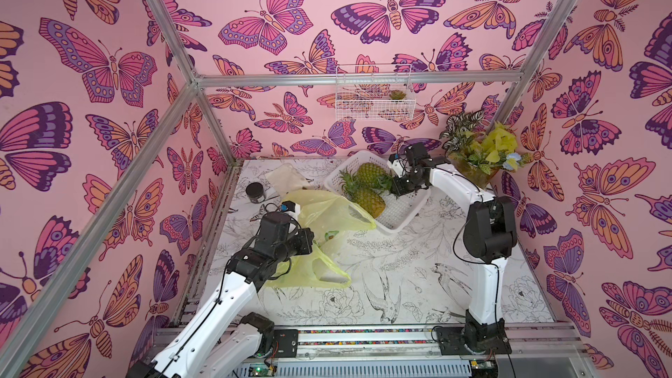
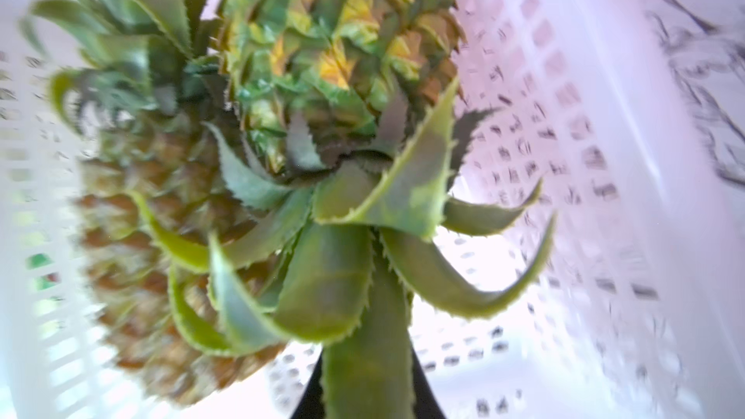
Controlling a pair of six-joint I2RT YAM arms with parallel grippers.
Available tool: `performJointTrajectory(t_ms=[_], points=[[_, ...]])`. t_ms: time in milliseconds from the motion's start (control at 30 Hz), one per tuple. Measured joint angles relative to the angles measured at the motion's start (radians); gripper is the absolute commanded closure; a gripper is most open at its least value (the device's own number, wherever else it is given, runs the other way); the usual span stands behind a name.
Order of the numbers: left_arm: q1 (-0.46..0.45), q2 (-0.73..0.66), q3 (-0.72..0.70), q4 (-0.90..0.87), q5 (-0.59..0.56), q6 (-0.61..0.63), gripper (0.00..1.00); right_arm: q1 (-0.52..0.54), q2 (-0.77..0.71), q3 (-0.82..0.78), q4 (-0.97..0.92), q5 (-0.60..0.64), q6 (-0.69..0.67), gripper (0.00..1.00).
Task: Place the pineapple into a plastic bag & tie a knot
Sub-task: Pick up the pineapple from the basket.
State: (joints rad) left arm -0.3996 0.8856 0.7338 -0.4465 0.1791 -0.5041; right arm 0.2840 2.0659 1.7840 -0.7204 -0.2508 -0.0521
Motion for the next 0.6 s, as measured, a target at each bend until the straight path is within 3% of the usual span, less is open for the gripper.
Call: performJointTrajectory(t_ms=[600], points=[[0.000,0.013,-0.021,0.005,0.021,0.045,1.00,-0.009,-0.544,-0.362,0.032,-0.084,0.171,1.00]])
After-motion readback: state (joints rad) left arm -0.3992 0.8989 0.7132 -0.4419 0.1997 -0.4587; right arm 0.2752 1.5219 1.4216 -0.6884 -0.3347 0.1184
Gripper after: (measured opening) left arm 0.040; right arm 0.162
